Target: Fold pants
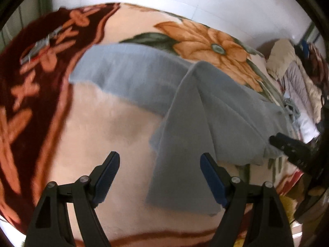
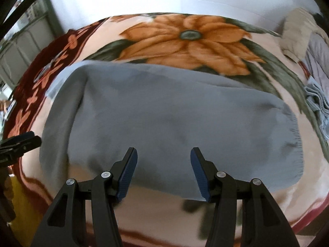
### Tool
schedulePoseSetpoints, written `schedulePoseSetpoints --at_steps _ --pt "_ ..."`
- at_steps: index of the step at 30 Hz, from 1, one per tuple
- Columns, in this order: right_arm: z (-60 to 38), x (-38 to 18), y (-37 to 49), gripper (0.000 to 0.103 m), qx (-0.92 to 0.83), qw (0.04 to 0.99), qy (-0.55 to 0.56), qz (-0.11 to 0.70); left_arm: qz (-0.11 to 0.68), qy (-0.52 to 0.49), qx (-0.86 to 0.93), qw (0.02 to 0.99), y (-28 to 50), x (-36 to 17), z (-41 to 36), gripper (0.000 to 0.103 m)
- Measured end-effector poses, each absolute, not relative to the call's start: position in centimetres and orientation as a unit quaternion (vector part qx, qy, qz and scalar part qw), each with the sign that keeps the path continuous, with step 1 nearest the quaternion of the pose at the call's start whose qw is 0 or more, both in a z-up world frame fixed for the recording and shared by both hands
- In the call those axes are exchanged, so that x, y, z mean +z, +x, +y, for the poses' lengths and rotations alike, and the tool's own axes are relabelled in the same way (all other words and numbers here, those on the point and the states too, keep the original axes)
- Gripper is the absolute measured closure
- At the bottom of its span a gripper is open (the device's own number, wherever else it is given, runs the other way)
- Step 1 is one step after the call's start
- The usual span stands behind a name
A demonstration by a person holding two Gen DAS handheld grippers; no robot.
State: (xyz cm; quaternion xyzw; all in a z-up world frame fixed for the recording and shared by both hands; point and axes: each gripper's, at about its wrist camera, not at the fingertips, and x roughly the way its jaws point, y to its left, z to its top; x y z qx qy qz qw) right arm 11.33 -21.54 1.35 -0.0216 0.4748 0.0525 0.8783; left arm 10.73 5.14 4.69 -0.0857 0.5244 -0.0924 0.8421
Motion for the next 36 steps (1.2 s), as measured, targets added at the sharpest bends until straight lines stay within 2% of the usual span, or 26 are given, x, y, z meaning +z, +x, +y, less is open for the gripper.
schedulePoseSetpoints --at_steps 5,7,9,16,19,21,24,27,36 --pt "-20.0 0.0 11.8 0.048 0.05 0.87 -0.042 0.488 0.527 -0.11 -0.101 0.837 9.9 3.6 4.9 0.02" --pt "-19.8 -0.7 12.1 0.048 0.047 0.867 -0.04 0.495 0.527 -0.114 -0.103 0.836 9.7 3.3 4.6 0.024" --pt "-19.6 -1.3 12.4 0.048 0.041 0.866 -0.04 0.497 0.531 -0.119 -0.107 0.832 9.5 2.9 4.3 0.035" --pt "-19.0 -2.2 12.6 0.043 0.025 0.869 -0.046 0.492 0.529 -0.118 -0.091 0.835 9.5 1.8 3.6 0.042" --pt "-19.0 -2.3 12.5 0.042 0.02 0.873 -0.044 0.485 0.526 -0.123 -0.081 0.838 9.7 1.8 3.6 0.057" --pt "-19.0 -2.4 12.4 0.042 0.019 0.875 -0.044 0.481 0.523 -0.141 -0.089 0.836 9.8 2.0 3.8 0.081" --pt "-19.1 -2.3 12.4 0.042 0.021 0.875 -0.039 0.483 0.524 -0.158 -0.102 0.831 9.8 2.2 4.3 0.09" --pt "-19.2 -2.4 12.5 0.042 0.023 0.875 -0.034 0.482 0.52 -0.153 -0.114 0.832 10.1 3.0 4.7 0.094" --pt "-19.4 -2.4 12.4 0.042 0.025 0.874 -0.035 0.484 0.491 -0.105 -0.093 0.86 10.7 5.6 6.2 0.095"
